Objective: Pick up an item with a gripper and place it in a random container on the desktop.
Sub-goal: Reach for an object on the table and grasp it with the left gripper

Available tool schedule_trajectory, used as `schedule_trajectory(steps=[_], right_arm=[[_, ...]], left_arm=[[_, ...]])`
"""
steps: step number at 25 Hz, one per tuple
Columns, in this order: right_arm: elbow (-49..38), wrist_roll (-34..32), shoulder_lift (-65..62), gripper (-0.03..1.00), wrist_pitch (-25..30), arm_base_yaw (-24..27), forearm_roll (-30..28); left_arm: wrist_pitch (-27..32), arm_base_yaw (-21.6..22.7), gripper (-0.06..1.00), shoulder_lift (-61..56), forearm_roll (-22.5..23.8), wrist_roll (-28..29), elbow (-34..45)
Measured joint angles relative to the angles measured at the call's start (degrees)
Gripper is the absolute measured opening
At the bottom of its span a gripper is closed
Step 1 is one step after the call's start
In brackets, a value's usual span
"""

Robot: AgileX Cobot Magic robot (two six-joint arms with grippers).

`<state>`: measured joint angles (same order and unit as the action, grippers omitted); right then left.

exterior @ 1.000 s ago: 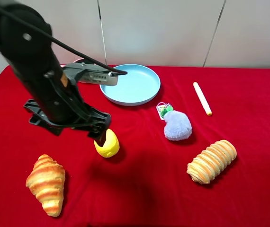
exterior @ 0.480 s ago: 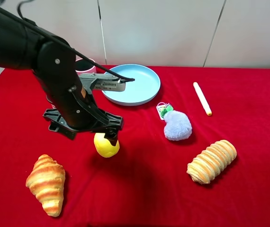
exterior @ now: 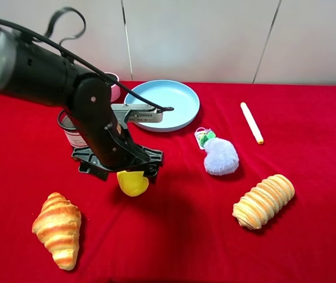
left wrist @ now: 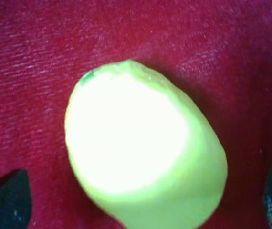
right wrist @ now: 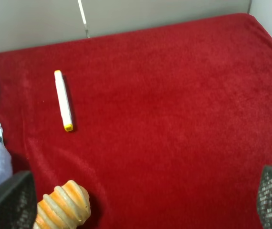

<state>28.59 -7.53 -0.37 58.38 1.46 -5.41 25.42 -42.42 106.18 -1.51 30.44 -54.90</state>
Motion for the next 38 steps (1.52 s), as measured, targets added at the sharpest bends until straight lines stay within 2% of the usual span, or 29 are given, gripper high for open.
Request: schedule_trajectory(steps=[7, 12, 28, 34, 38], right_arm=[[0.0, 0.0, 0.0, 0.69, 0.0, 0.0, 0.0], [0.0, 0.0, 0.0, 0.69, 0.0, 0.0, 0.0], [0.0, -0.04, 0.0, 0.69, 0.0, 0.0, 0.0], [0.0, -0.04, 0.0, 0.69, 0.0, 0.0, 0.0], [0.0, -0.04, 0.0, 0.69, 0.0, 0.0, 0.0]], left_arm=[[-3.07, 0.0, 0.96, 1.13, -0.05, 1.76, 0.0], [-4.98, 0.0, 0.96, 1.22, -0.05, 5.19, -0.12], [-4.97, 0.0, 0.96, 3.91, -0.09, 7.56, -0.56], [-4.59, 0.0, 0.93, 3.91, -0.09, 8.08, -0.56], [-4.39, 0.0, 0.84, 3.91, -0.09, 8.34, -0.56]])
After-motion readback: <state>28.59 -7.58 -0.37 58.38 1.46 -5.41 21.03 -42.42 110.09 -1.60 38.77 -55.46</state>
